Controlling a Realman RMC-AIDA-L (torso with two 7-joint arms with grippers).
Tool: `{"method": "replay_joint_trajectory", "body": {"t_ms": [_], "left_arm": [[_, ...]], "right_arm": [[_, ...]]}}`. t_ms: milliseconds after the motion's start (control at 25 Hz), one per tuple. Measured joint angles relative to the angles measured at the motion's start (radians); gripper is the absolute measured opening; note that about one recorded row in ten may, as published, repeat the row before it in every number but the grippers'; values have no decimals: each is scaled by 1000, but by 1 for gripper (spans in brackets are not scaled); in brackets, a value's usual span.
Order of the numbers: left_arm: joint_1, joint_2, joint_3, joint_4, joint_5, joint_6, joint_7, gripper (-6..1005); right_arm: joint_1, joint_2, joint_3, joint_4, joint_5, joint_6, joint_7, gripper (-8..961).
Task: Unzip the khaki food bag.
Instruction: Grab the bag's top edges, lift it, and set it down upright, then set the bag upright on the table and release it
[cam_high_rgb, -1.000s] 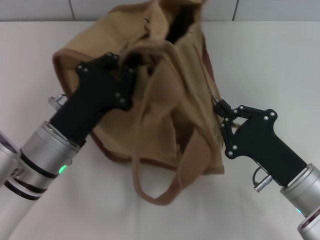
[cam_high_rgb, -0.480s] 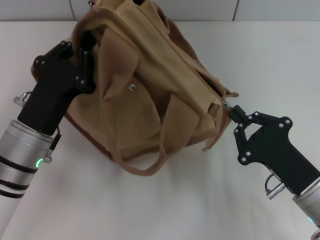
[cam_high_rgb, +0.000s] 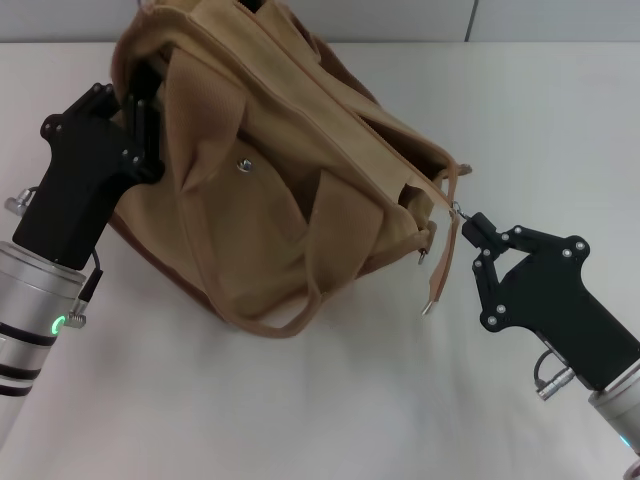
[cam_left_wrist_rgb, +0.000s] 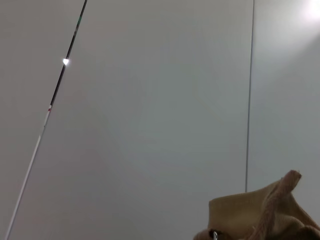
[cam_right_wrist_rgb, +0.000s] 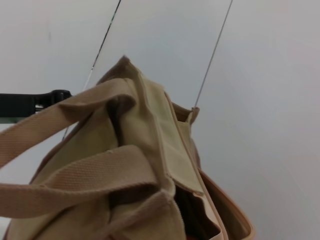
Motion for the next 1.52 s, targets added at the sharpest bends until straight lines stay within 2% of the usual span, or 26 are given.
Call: {"method": "replay_joint_trajectory", "body": {"t_ms": [400, 600, 680, 800, 840, 960, 1280, 1520], "left_arm": [[4, 0, -1, 4, 0, -5, -1, 85], [5, 0, 0, 4, 0, -16, -1, 86], [5, 0, 0, 4, 2, -19, -1, 87], [4, -1, 0, 4, 5, -24, -1, 87], [2, -1, 0, 1, 5, -32, -1, 87], [2, -2, 0, -2, 6, -40, -1, 88], [0, -2, 6, -7, 7, -50, -1, 90], [-1, -2, 4, -6, 8, -50, -1, 91]], "right_arm": [[-10, -1, 71, -22, 0, 6, 32, 13], [-3, -1, 111, -93, 0, 8, 148, 169], [12, -2, 112, -119, -2, 24, 195, 268], [76, -2, 109, -130, -6, 137, 204, 416], [103, -2, 105, -130, -7, 170, 203, 429], [123, -1, 105, -130, -9, 183, 202, 468], [181, -6, 87, -139, -46, 211, 209, 467], [187, -7, 79, -140, -51, 213, 210, 467]]}}
